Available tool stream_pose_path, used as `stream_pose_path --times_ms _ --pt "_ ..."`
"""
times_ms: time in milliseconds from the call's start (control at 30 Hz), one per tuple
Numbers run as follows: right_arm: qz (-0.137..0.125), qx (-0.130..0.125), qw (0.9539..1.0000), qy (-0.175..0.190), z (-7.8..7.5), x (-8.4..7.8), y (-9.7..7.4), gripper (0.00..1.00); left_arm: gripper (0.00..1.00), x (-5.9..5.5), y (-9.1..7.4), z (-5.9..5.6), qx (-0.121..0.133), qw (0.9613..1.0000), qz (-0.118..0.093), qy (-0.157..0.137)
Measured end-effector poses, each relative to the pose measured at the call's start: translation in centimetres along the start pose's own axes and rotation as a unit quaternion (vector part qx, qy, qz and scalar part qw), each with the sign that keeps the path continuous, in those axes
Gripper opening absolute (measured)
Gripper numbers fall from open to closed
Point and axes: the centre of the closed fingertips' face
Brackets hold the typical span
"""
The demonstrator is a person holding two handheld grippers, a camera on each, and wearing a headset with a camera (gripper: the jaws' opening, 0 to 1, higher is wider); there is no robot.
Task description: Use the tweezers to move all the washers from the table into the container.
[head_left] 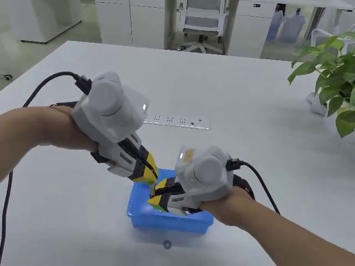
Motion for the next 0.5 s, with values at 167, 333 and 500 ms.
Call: stream_pose_path --times_ms 167,333,500 --pt "0.003 0.004 1.0 0.007 -0.3 -0.6 0.5 0.1 0.05 -0.5 0.7 0.2 -0.004 1.0 0.005 -0.003" --pt "0.004 0.011 0.9998 0.013 -0.4 -1.0 0.9 0.1 0.05 -1.0 1.0 0.2 -0.008 0.9999 0.009 -0.006" --pt "0.007 0.016 0.9997 0.019 -0.4 -1.3 1.3 0.1 0.05 -1.4 1.3 0.2 -0.012 0.9998 0.011 -0.009"
Point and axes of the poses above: the centre of the closed fingertips' face, and the gripper's own axes: y roughly forward along the fingers, z roughly to its left, x roughly out of its top, and after that the axes turned 12 degrees about x, right-handed
